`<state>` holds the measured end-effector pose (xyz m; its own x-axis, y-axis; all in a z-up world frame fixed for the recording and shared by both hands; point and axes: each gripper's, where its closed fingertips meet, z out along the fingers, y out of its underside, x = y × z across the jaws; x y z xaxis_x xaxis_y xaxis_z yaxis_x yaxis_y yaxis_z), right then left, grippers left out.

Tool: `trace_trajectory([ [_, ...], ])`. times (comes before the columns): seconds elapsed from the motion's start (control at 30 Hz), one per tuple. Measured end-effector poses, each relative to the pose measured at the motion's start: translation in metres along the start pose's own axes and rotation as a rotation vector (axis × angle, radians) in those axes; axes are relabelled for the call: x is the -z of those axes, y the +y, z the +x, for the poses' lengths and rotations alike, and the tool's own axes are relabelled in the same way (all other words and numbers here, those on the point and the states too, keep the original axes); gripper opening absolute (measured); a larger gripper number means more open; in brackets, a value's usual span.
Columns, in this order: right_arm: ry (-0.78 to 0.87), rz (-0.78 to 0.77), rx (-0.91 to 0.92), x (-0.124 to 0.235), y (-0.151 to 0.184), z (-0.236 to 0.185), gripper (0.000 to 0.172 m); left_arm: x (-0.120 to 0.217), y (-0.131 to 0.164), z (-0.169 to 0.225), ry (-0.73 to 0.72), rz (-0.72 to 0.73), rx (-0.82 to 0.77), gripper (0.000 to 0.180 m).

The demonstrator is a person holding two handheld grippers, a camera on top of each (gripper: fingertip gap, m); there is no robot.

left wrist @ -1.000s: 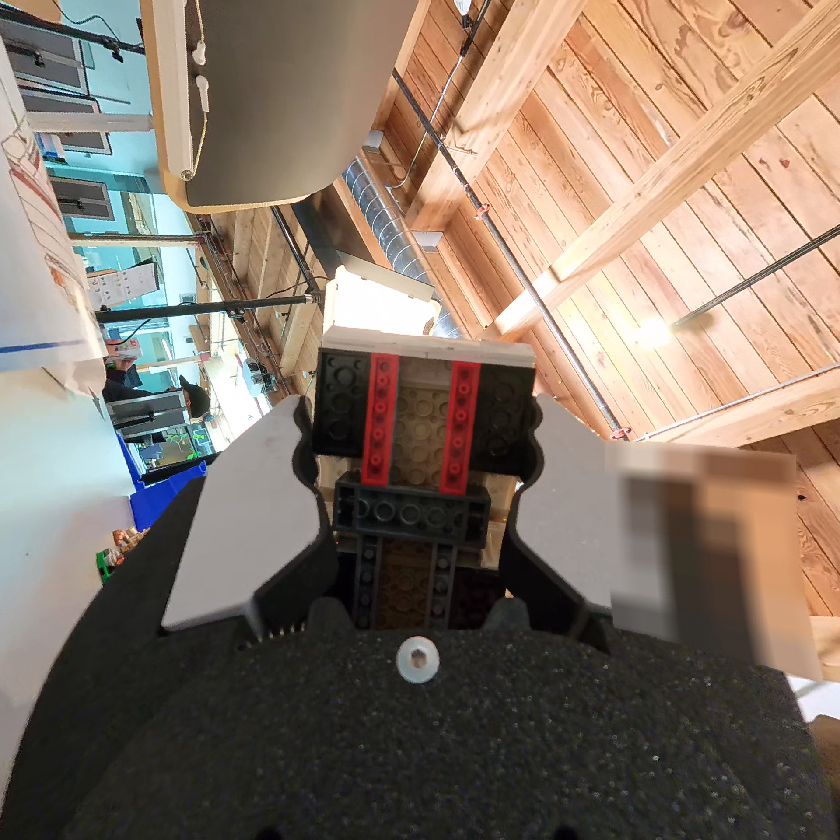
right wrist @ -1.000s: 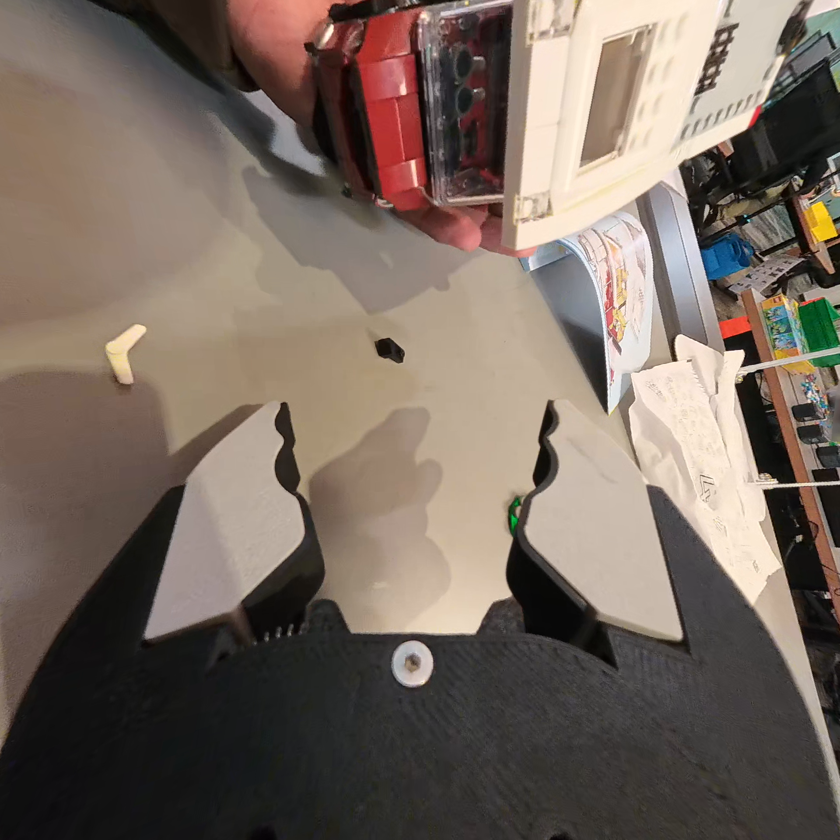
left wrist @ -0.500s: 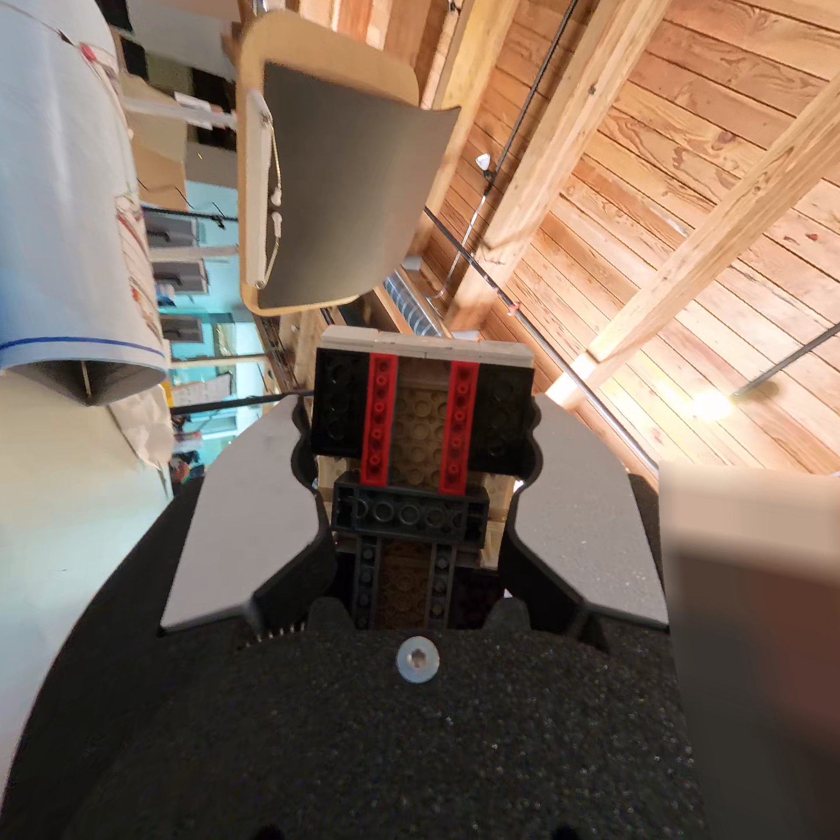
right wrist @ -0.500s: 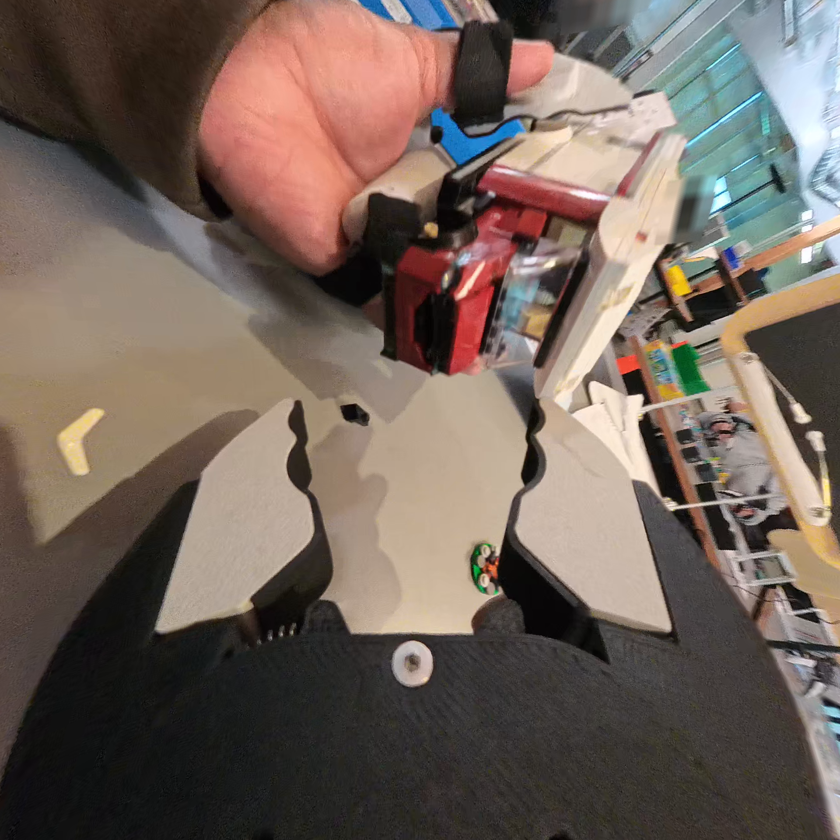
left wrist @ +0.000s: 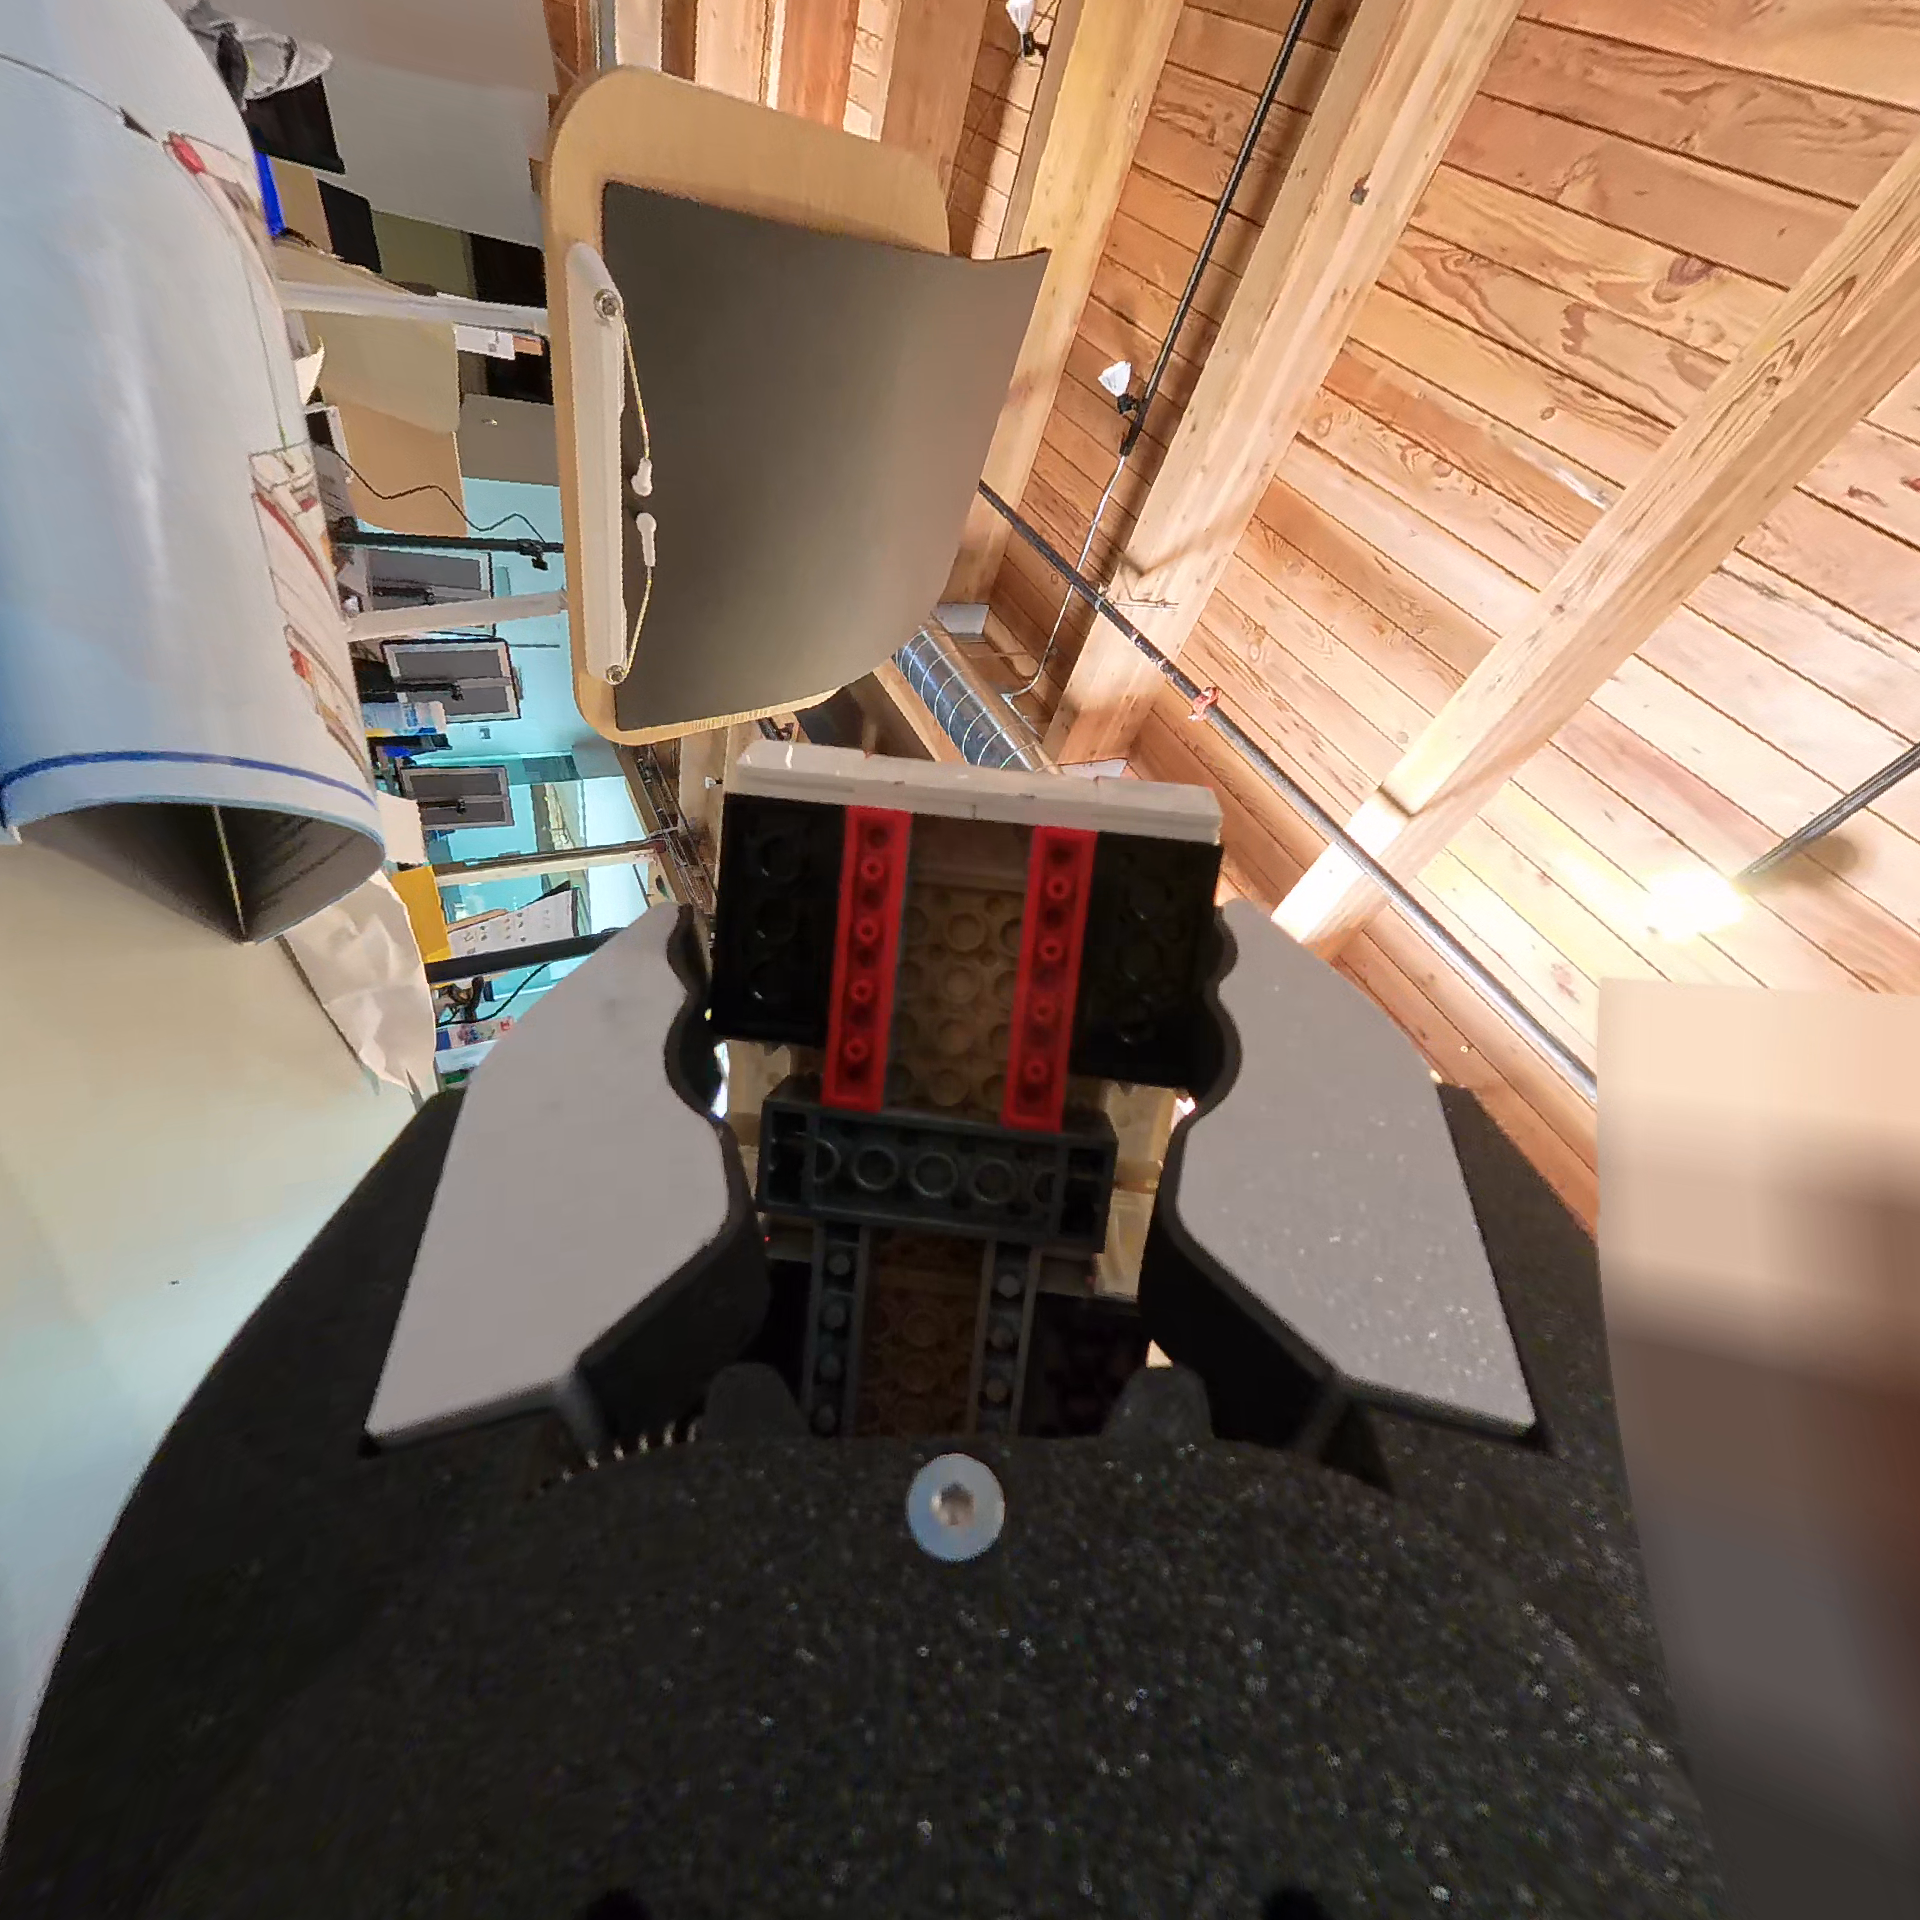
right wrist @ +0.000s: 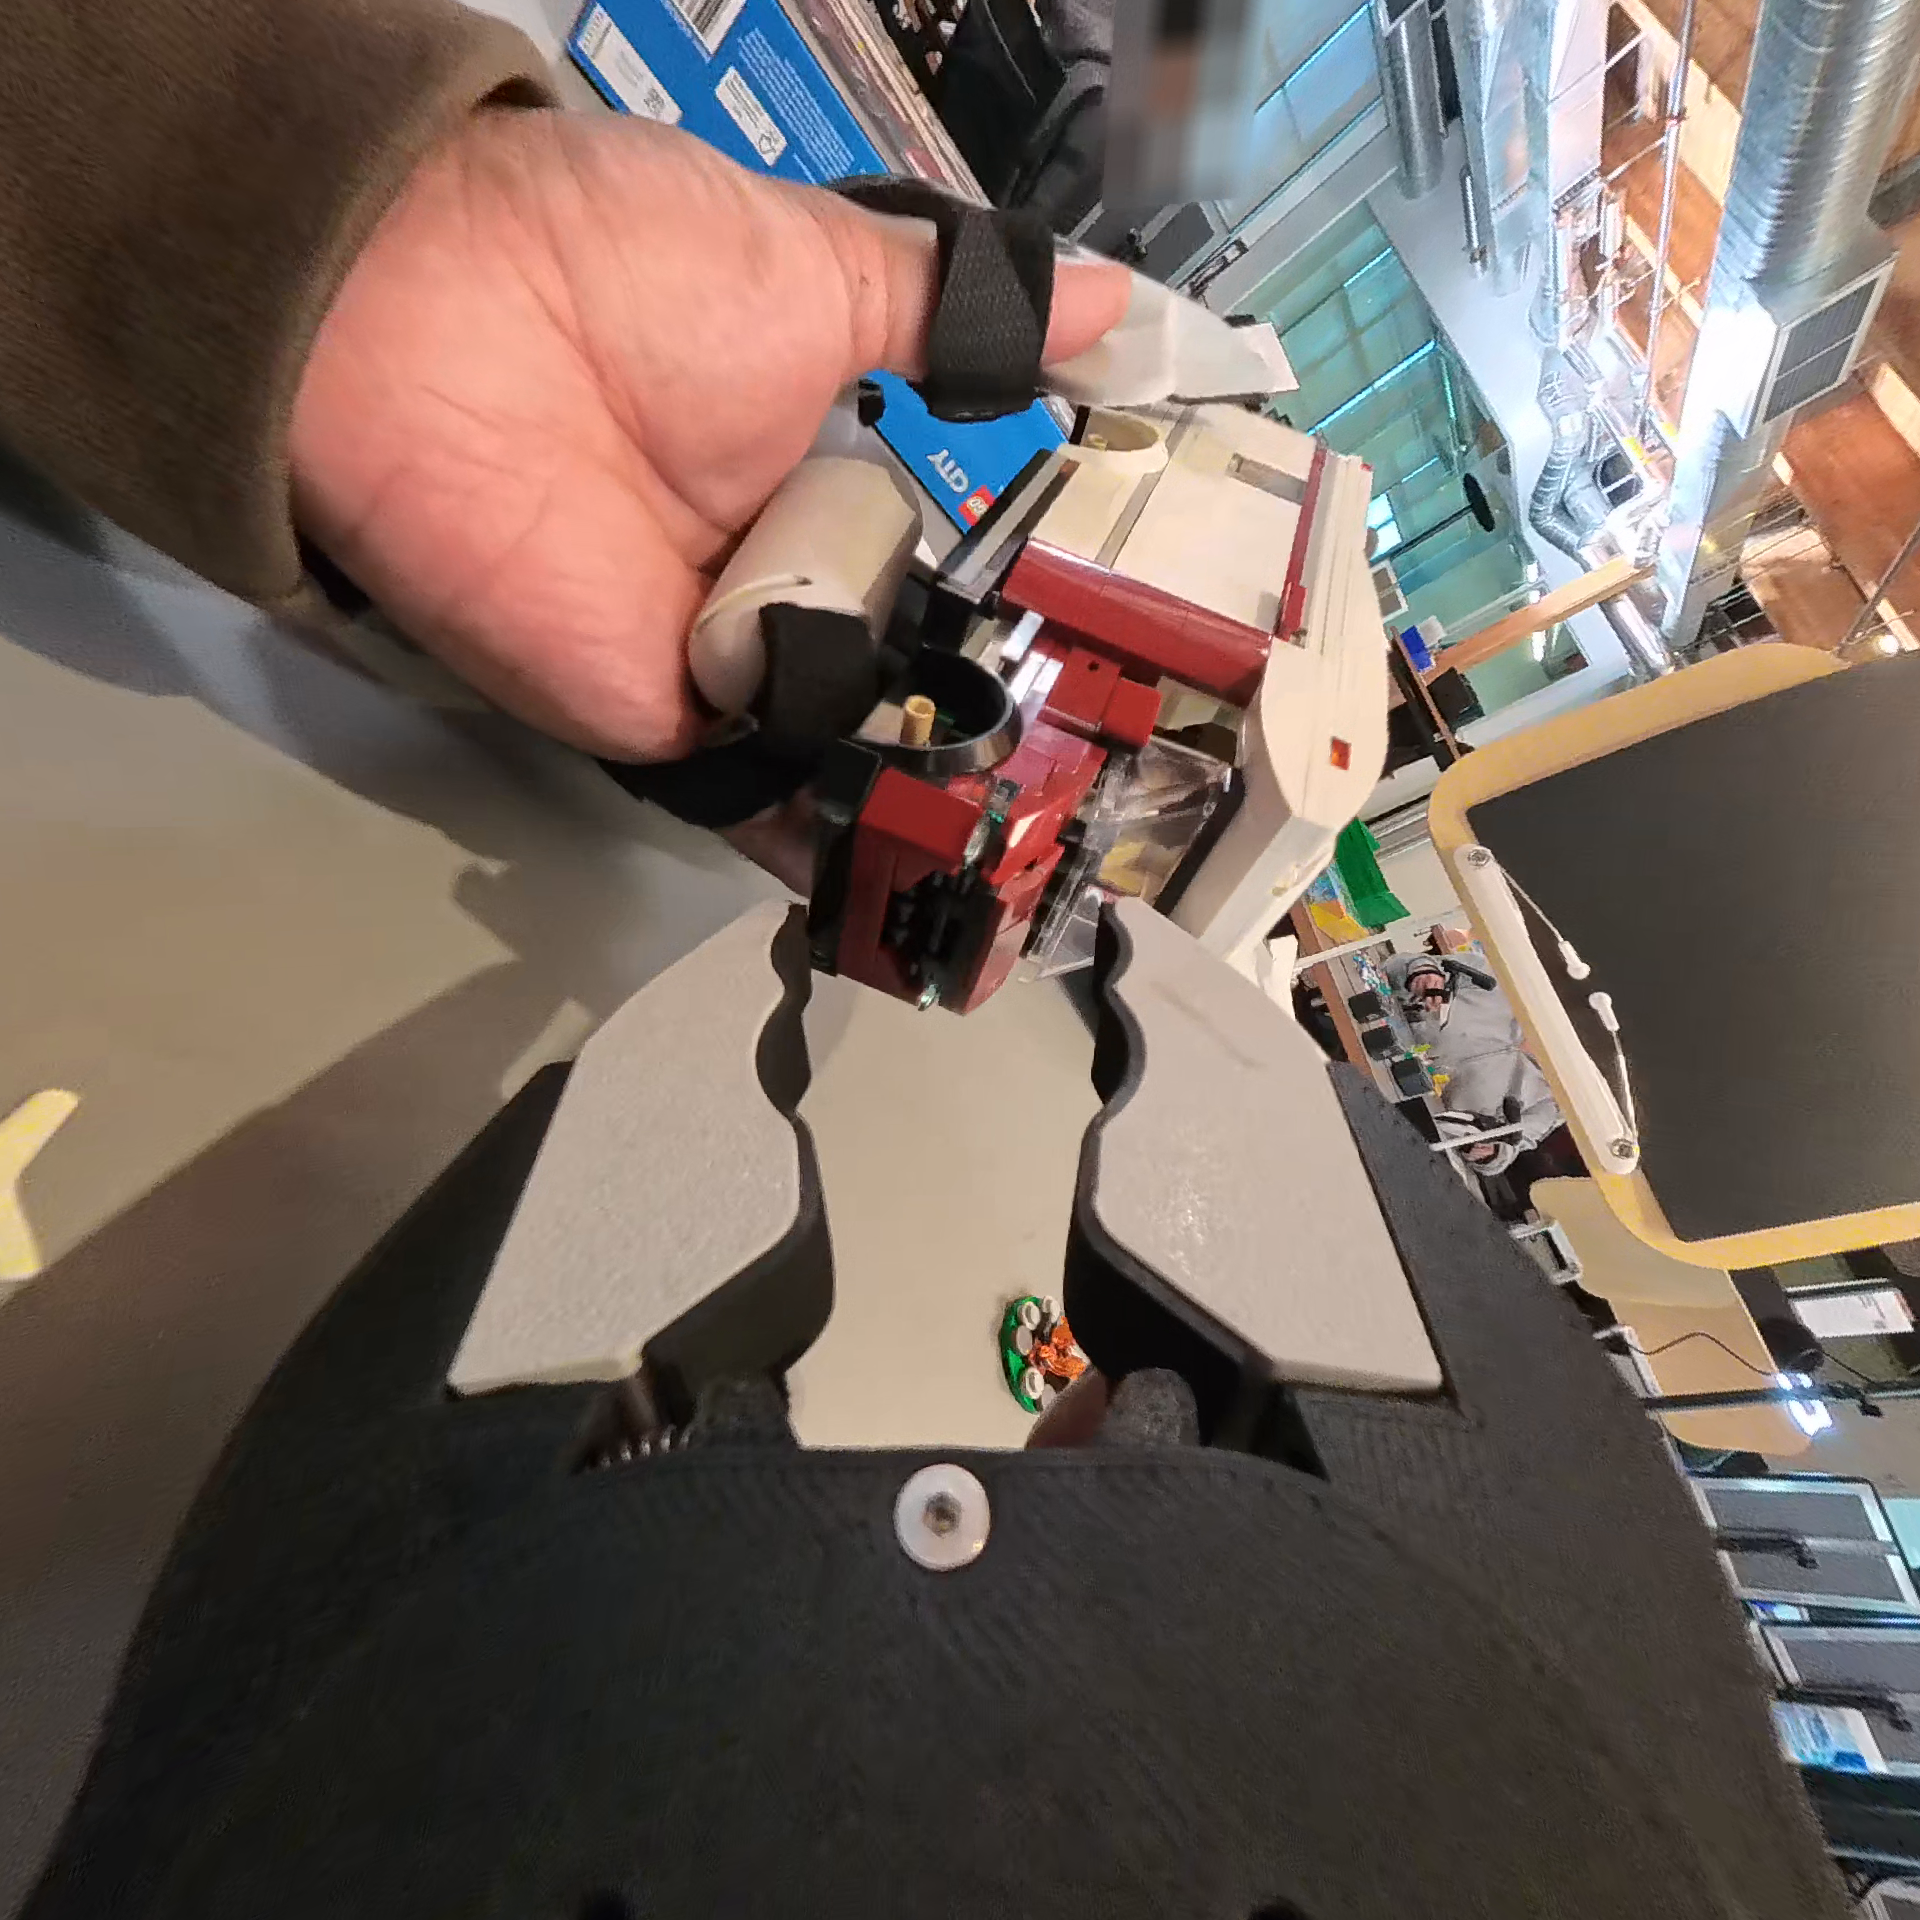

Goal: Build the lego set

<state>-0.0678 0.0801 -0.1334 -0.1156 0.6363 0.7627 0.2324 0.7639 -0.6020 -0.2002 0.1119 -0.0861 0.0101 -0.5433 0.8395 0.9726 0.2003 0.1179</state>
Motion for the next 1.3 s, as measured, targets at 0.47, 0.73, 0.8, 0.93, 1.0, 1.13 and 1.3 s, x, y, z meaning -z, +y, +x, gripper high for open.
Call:
trace_trajectory([
  [0.47,0.107,0.029,0.021,-0.001,-0.001,0.014,0.051,0.001,-0.007,-0.006,0.002,-0.010,0.098,0.089],
  [0.73,-0.049,0.035,-0.251,0.006,0.009,0.010,0.060,-0.001,-0.009,0.012,0.087,-0.031,0.010,0.089],
  [0.8,-0.137,0.028,-0.412,0.009,0.012,0.007,0.062,-0.001,-0.008,0.016,0.103,-0.038,-0.020,0.089],
  [0.93,-0.353,0.055,-0.799,0.012,0.001,-0.004,0.073,0.000,-0.007,0.013,0.098,-0.020,-0.013,0.089],
  [1.0,-0.420,0.087,-0.971,0.011,-0.008,-0.006,0.075,0.000,-0.005,0.011,0.096,-0.011,-0.007,0.089],
  [1.13,-0.485,0.101,-1.198,0.002,-0.014,-0.009,0.075,0.001,0.000,0.013,0.113,-0.005,-0.015,0.089],
  [1.3,-0.508,0.154,-1.367,-0.006,-0.018,-0.005,0.069,0.001,0.001,0.017,0.136,-0.005,-0.013,0.091],
])
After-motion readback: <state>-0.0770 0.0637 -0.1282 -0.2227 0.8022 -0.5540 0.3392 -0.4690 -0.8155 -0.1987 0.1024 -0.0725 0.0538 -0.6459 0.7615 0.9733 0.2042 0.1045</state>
